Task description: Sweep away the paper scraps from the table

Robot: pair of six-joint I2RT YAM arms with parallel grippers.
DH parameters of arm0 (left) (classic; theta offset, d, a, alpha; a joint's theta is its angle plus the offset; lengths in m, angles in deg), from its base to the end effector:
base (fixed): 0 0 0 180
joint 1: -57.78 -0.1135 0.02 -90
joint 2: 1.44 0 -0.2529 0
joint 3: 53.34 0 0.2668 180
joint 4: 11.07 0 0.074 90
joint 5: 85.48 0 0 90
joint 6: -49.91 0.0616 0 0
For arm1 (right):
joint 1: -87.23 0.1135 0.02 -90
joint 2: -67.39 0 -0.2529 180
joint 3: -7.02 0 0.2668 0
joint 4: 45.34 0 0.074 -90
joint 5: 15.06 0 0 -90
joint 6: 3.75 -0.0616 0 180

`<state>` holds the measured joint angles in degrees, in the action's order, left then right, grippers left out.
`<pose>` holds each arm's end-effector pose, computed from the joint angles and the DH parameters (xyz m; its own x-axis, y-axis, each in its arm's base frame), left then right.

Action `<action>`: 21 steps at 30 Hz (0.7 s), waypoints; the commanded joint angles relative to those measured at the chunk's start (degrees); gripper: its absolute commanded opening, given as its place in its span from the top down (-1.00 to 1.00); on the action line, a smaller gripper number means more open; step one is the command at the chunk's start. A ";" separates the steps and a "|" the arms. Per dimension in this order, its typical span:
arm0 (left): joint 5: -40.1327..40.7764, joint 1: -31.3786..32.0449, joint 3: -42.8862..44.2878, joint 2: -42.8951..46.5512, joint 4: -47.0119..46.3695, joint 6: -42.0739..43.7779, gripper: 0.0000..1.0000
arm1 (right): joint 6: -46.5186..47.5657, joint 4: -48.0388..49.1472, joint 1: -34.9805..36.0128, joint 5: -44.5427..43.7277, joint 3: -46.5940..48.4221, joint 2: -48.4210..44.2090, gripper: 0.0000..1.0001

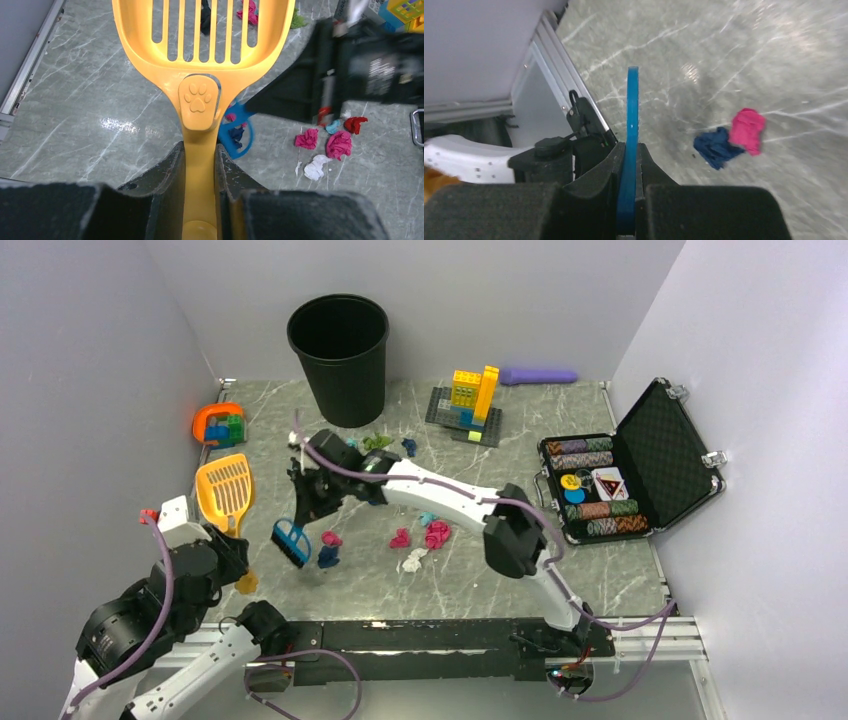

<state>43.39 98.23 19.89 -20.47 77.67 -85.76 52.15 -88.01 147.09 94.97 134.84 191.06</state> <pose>0.0536 0.0051 0.3432 -0.3814 -0.4067 -0.8301 -0.2305 0.9115 -0.3406 0.2476 0.4685 0.2612 -0.7899 -0.3114 -0.5283 -0.6089 0.5007 0.6153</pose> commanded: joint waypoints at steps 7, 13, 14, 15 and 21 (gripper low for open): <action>0.76 -0.26 1.10 -0.22 -1.38 1.37 1.00 | -3.02 -13.09 3.18 -18.82 4.32 6.40 1.00; 0.87 -0.20 0.43 0.12 -1.98 1.54 1.00 | -1.10 -28.87 2.63 -44.48 6.76 4.53 1.00; 0.80 -0.25 0.31 0.19 -2.11 1.55 1.00 | -1.66 -31.55 2.33 -48.11 6.58 3.88 1.00; 0.72 -0.22 0.21 0.17 -2.24 1.58 1.00 | -2.79 -34.14 1.84 -50.74 6.32 3.23 1.00; 0.25 -0.25 -1.30 -0.05 -3.90 1.85 1.00 | -4.56 -39.40 -1.81 -55.01 3.00 -2.86 1.00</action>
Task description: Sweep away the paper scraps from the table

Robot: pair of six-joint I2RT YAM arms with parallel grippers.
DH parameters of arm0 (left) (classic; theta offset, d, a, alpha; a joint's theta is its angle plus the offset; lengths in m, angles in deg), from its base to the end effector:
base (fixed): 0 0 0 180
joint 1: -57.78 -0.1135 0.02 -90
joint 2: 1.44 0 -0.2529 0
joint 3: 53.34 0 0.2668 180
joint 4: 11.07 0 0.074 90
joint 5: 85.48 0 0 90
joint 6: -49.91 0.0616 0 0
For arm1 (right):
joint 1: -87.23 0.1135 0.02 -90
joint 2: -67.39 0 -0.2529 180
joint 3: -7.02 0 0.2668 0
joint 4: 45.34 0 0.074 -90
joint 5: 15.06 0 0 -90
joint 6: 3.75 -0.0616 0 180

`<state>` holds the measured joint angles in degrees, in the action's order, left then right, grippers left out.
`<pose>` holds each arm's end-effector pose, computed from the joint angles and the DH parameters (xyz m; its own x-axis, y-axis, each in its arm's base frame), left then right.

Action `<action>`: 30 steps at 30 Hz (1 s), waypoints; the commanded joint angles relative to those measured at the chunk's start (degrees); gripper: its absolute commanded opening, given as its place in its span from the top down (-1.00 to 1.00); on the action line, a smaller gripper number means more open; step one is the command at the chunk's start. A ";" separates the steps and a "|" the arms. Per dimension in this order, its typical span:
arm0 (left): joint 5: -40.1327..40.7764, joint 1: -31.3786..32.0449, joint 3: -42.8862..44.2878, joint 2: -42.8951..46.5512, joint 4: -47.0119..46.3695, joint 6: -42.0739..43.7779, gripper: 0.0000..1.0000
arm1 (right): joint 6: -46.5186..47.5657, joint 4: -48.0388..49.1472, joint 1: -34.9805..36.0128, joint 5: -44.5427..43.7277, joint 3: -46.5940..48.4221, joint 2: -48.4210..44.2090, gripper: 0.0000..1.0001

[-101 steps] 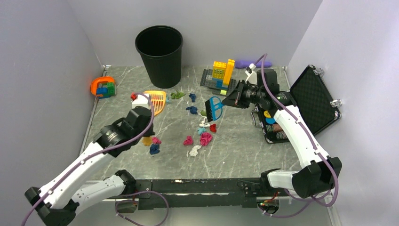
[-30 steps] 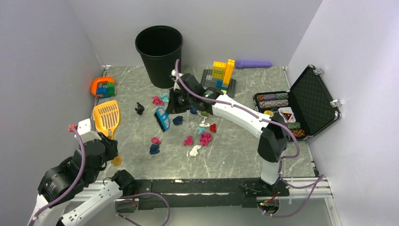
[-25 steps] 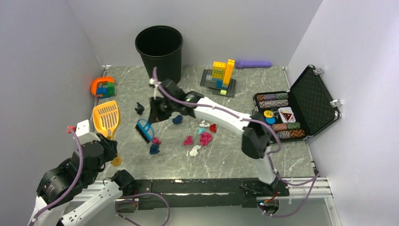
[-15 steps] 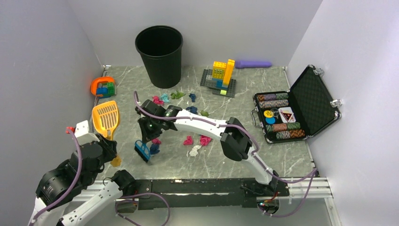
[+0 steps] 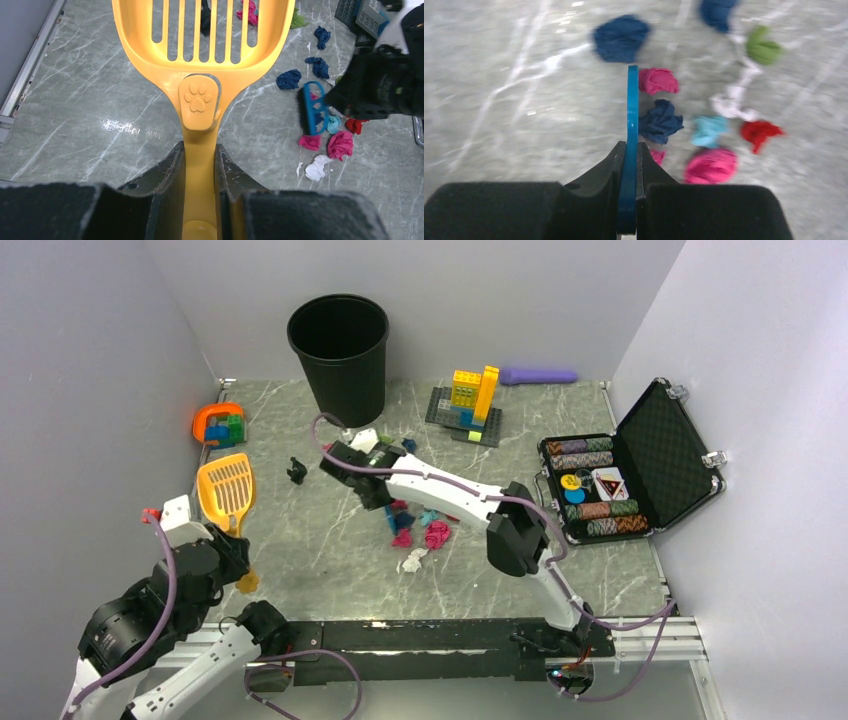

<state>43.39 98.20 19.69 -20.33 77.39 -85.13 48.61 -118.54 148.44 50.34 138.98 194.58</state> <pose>0.0538 0.0050 0.3428 -0.3813 -0.3989 -0.8340 -0.2258 0.9150 -0.3344 0.2568 0.4140 0.2163 -0.7963 -0.2961 -0.5275 -0.2991 0.9507 -0.0820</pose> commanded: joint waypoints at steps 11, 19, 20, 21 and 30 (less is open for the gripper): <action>1.37 -0.18 0.53 -2.81 -3.54 1.23 1.00 | 5.97 20.54 -9.51 13.72 -9.12 -20.54 1.00; 0.89 -0.19 1.54 -1.84 0.20 -1.81 1.00 | -4.79 47.44 -12.08 34.58 -10.12 -13.10 1.00; 0.75 -0.25 1.67 -1.69 0.65 -2.26 1.00 | -6.57 49.08 -12.05 35.79 -8.19 -10.52 1.00; 0.63 -0.18 1.87 -1.55 1.30 -2.78 1.00 | -8.28 50.61 -12.06 36.83 -6.38 -8.00 1.00; 0.91 -0.24 3.54 -3.32 2.26 -5.88 1.00 | -26.20 72.33 -11.44 33.61 -2.55 12.61 1.00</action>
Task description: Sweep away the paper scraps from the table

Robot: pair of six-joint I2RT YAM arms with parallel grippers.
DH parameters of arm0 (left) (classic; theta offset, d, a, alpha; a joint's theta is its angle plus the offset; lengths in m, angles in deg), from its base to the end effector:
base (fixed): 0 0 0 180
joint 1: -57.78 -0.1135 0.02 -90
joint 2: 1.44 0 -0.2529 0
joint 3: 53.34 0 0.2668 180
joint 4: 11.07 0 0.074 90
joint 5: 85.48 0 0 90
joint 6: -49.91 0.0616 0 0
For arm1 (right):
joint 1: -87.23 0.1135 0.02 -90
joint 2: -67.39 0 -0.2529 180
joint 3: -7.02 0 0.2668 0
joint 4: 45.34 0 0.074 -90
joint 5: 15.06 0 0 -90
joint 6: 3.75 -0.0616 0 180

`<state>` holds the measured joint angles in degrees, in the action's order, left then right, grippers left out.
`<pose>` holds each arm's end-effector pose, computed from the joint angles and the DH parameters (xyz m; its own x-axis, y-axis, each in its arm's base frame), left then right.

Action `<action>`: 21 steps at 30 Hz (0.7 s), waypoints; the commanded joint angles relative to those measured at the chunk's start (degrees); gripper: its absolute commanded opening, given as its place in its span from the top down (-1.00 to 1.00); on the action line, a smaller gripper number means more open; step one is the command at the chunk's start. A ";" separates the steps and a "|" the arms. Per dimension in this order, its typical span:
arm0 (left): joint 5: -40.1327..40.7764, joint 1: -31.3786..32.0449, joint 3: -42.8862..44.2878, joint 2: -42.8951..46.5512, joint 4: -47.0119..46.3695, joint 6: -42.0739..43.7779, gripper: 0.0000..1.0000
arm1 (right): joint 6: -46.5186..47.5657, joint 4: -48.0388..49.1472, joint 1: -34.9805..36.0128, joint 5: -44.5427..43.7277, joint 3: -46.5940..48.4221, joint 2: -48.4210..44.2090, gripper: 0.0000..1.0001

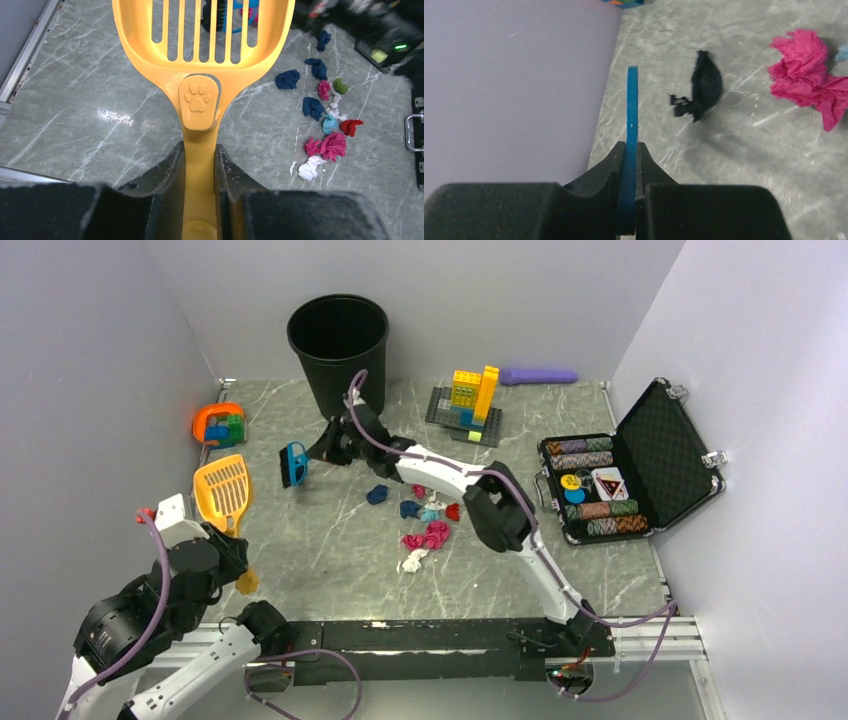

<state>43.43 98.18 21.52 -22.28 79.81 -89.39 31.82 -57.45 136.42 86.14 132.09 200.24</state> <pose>0.0540 0.0049 0.3462 -0.3901 -0.4427 -0.8074 -0.2670 0.8936 -0.3609 0.3718 0.4489 0.2171 -0.8304 0.2592 -0.4932 -0.3205 0.5020 0.8033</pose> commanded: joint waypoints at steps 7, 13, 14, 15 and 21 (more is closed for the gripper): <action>0.32 -0.21 1.89 -4.73 -2.00 1.40 1.00 | -7.23 -20.78 1.87 -27.54 21.26 13.83 1.00; 0.24 -0.18 0.11 -5.09 -6.42 3.97 1.00 | -9.73 -42.80 0.59 -42.07 10.22 1.55 1.00; 0.24 -0.16 0.08 -5.27 -7.09 4.48 1.00 | -9.89 -44.87 0.56 -44.04 7.23 -1.47 1.00; 0.30 -0.19 0.22 -5.64 -7.39 4.82 1.00 | -9.53 -45.67 0.63 -45.59 3.86 -5.00 1.00; 0.95 -0.18 1.27 -8.09 -9.33 8.13 1.00 | -0.20 -32.65 0.42 -47.99 -14.19 -23.00 1.00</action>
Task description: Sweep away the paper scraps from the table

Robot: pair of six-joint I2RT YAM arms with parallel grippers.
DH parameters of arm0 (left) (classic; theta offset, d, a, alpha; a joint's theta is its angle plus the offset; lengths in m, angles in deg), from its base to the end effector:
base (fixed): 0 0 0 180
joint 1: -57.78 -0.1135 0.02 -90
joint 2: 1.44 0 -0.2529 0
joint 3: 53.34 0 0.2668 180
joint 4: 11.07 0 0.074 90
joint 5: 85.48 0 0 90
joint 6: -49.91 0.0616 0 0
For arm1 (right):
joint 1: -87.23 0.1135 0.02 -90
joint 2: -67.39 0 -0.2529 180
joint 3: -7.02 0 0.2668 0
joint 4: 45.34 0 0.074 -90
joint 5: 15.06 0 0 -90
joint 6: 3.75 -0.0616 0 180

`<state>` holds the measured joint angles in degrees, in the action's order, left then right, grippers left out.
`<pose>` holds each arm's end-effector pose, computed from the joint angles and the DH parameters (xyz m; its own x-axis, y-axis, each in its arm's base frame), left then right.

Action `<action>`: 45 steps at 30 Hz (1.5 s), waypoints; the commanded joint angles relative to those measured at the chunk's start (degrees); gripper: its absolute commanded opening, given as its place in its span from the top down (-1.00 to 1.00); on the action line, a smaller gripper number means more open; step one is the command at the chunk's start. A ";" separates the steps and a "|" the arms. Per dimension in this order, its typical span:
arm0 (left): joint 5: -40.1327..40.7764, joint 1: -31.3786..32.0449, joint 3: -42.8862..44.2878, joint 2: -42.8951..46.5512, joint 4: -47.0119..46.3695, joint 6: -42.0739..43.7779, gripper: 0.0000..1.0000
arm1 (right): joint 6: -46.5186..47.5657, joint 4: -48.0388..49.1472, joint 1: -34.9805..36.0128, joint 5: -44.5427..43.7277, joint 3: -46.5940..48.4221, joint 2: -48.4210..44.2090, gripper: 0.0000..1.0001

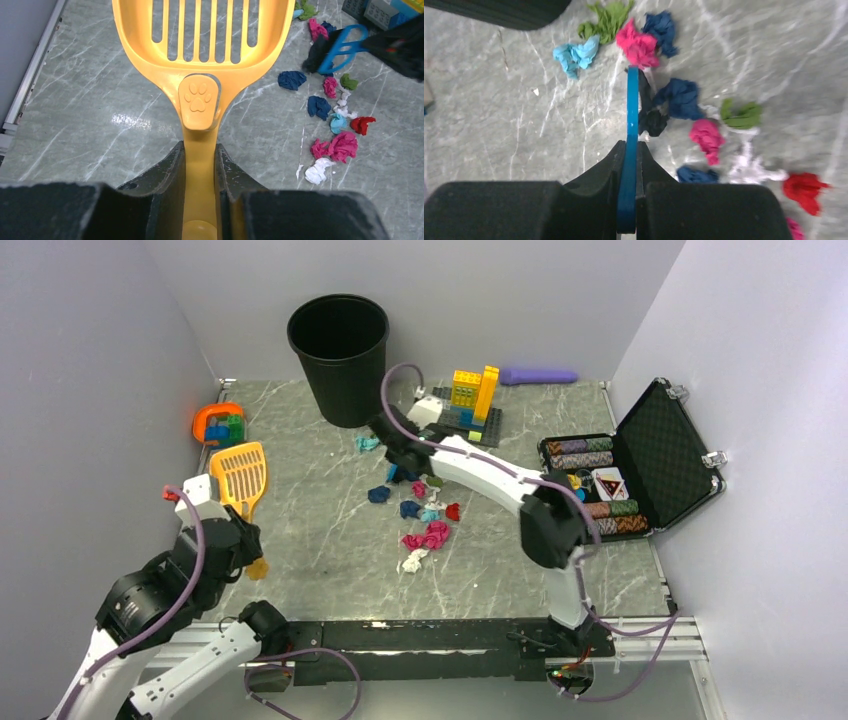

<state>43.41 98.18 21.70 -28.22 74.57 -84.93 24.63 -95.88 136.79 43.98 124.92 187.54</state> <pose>0.0774 -0.0151 0.3525 -0.4156 -0.3670 -0.8322 -0.2377 0.9270 -0.2900 0.3422 0.3526 0.2207 -0.6422 0.4096 -0.6479 0.2402 0.9102 0.3373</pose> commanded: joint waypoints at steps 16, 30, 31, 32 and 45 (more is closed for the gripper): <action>1.97 -0.30 1.74 -3.47 -6.81 8.17 1.00 | 3.40 41.28 -9.35 15.51 -5.32 2.93 1.00; -0.26 -0.27 1.74 -4.51 -9.21 9.26 1.00 | -12.76 -6.94 -10.76 0.72 -2.02 -1.92 1.00; -0.39 -0.31 1.30 -4.49 -9.72 9.23 1.00 | -13.23 -7.28 -10.66 0.47 -4.73 -5.12 1.00; -0.67 -0.27 0.83 -4.44 -10.32 9.26 1.00 | -13.45 -6.78 -10.51 0.38 -7.69 -7.85 1.00; -4.26 -0.26 -1.45 -6.94 -15.27 10.87 1.00 | 22.05 32.97 -10.64 31.13 -19.82 -18.53 1.00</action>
<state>41.01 98.10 20.10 -33.56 63.05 -75.21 33.13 -74.52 125.98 56.90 100.49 164.77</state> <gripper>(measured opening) 0.259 0.127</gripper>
